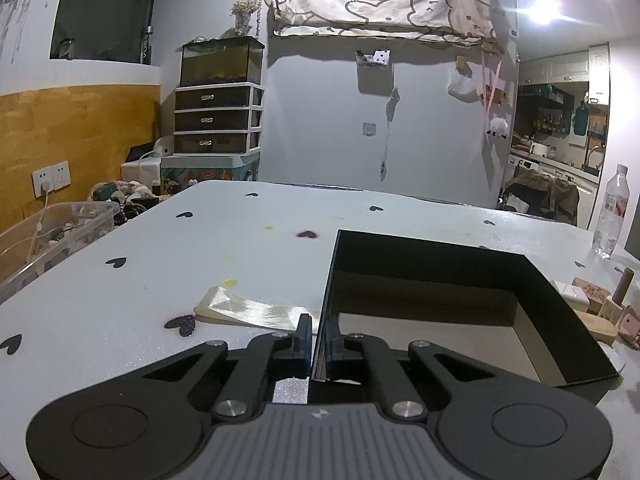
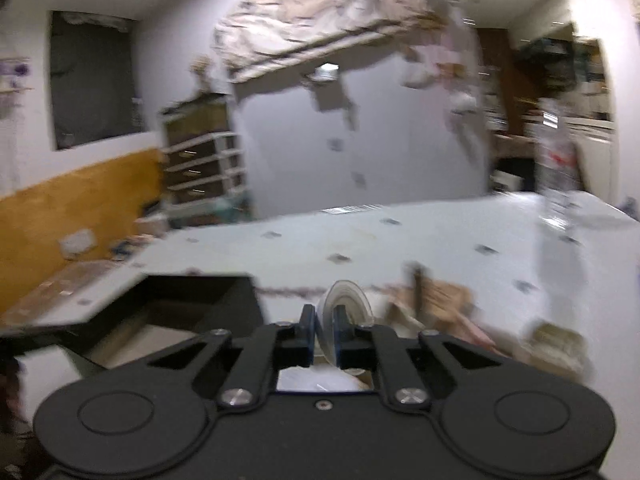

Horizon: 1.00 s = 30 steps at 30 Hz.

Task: Organize rigid objects
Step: 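Carry the suction-cup holder into the black box and open the right gripper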

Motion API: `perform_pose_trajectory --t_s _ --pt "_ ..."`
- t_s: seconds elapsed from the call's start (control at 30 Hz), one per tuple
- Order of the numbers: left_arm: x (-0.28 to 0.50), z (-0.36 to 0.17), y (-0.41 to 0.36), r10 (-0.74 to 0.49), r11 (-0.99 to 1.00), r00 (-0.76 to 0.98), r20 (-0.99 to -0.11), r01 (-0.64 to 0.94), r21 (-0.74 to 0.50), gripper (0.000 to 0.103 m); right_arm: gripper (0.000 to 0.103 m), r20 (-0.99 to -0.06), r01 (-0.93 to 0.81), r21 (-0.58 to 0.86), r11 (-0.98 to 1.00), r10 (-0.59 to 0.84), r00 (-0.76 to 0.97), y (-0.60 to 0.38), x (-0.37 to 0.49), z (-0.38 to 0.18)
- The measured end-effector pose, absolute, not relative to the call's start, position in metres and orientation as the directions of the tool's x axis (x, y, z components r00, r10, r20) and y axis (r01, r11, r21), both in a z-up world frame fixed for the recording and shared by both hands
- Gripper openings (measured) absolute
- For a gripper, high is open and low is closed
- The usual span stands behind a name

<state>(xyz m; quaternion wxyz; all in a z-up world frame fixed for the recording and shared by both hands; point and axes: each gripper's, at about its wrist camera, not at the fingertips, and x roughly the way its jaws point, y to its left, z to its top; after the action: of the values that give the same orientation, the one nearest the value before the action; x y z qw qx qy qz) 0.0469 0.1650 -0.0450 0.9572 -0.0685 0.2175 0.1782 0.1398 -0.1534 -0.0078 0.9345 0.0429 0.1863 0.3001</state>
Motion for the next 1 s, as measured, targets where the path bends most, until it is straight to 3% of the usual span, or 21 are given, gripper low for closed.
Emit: perform_pose_trajectory --t_s 0.2,0.33,0.7,0.87,1.0 --pt "0.046 -0.046 0.168 0.299 0.927 0.848 -0.437 -0.366 -0.076 0.005 0.009 -0.364 -0.738 0.245 0.629 0.765 0.532 -0.077 0.168 0.018" --pt "0.045 -0.049 0.172 0.286 0.929 0.854 -0.434 -0.358 -0.094 0.005 0.009 -0.446 -0.790 0.207 0.577 0.774 0.449 -0.016 0.186 0.017" --pt "0.048 -0.053 0.179 0.243 0.938 0.866 -0.437 -0.325 -0.123 0.005 0.009 -0.673 -0.904 -0.215 0.370 0.614 0.412 0.103 0.187 -0.014" --pt "0.049 -0.056 0.182 0.224 0.939 0.874 -0.432 -0.312 -0.143 0.005 0.009 -0.679 -0.883 -0.415 0.217 0.572 0.460 0.129 0.168 -0.028" --pt "0.049 -0.057 0.185 0.209 0.939 0.879 -0.429 -0.303 -0.162 0.004 0.010 -0.669 -0.864 -0.476 0.164 0.570 0.477 0.141 0.156 -0.031"
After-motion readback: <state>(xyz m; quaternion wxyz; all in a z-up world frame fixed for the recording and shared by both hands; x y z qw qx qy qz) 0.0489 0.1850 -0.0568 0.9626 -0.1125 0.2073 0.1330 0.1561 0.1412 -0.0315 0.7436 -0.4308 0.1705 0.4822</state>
